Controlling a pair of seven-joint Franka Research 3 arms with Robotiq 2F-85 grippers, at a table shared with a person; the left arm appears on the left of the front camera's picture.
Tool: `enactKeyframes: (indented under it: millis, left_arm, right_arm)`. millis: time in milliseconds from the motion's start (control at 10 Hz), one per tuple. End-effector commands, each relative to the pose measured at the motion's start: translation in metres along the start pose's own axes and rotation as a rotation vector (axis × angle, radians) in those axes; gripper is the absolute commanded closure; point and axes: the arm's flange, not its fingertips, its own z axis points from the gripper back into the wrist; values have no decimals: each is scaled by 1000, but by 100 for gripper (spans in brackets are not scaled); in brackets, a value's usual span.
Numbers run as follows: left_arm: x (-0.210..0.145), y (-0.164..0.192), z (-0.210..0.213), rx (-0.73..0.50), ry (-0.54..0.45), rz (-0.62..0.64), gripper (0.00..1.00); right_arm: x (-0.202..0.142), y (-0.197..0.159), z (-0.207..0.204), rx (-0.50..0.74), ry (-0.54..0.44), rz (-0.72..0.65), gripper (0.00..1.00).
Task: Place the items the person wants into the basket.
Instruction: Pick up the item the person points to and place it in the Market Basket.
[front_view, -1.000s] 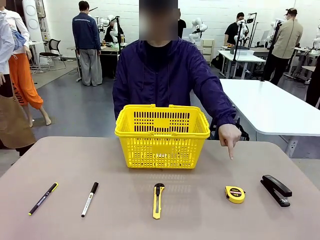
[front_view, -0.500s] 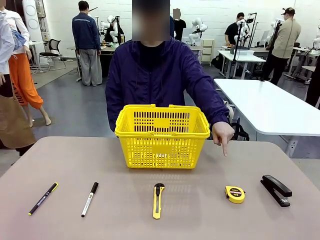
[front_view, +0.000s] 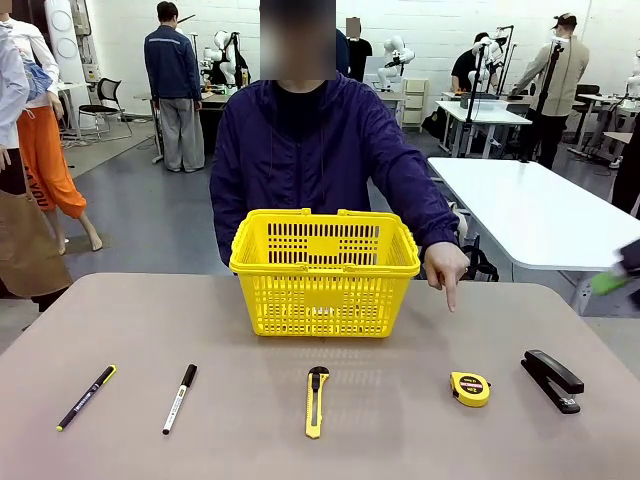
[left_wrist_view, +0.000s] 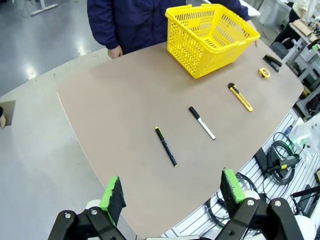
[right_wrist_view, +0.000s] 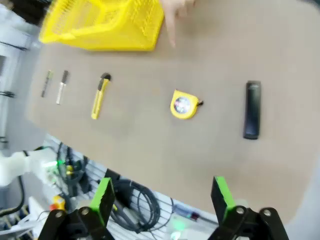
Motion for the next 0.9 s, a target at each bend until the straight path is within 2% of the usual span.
enactKeyframes:
  millis: [0, 100, 400, 600, 800]
  left_arm:
    - [-1, 0, 0, -10, -8, -6, 0]
    - [-1, 0, 0, -10, -8, -6, 0]
    - [-1, 0, 0, -10, -8, -6, 0]
    - [-1, 0, 0, -10, -8, -6, 0]
    - [-1, 0, 0, -10, -8, -6, 0]
  right_arm:
    - [35, 41, -46, -89, 136, -85, 0]
    - [49, 55, -76, -168, 163, -106, 0]
    - [85, 72, -142, -282, 185, -177, 0]
    - [90, 68, -164, -345, 173, -198, 0]
    - [85, 65, -161, -301, 184, -174, 0]
